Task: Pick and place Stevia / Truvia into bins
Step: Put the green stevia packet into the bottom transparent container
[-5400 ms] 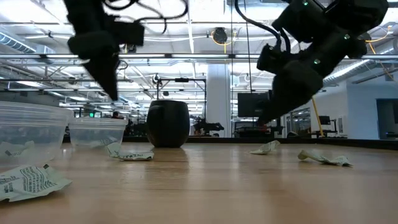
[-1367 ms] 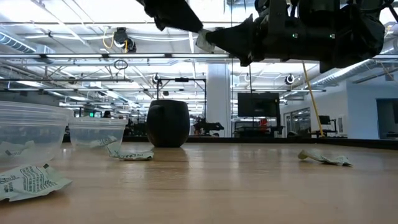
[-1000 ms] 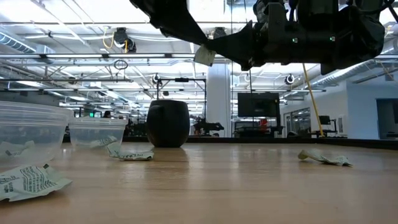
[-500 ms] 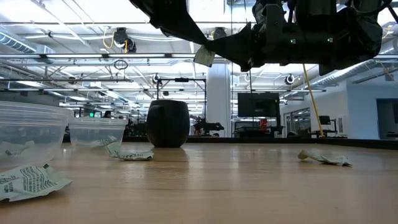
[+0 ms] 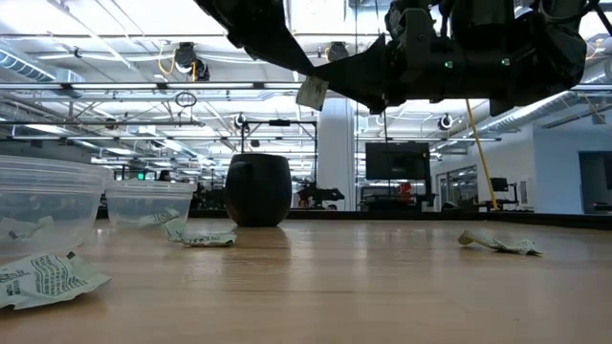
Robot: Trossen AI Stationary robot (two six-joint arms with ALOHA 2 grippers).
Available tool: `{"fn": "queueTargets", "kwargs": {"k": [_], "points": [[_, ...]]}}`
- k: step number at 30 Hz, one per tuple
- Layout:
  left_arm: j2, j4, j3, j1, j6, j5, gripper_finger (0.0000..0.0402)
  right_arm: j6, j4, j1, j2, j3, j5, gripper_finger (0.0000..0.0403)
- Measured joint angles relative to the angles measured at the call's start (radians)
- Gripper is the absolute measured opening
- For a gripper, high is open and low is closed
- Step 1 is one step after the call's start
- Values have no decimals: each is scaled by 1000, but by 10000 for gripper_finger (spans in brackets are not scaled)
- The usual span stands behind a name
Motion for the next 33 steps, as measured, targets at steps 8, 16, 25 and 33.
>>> {"fn": "queueTargets", "kwargs": {"k": [8, 16, 25, 33], "points": [[0, -159, 0, -9, -82, -6, 3, 52, -93, 17, 0, 0, -1, 158], [0, -437, 0, -96, -225, 195, 6, 52, -250, 35, 0, -1, -1, 169], [0, -565, 0, -264, -634, 339, 7, 52, -279, 35, 0, -2, 2, 169], [0, -701, 0, -330, -793, 321, 9, 53, -279, 35, 0, -2, 3, 169]]}}
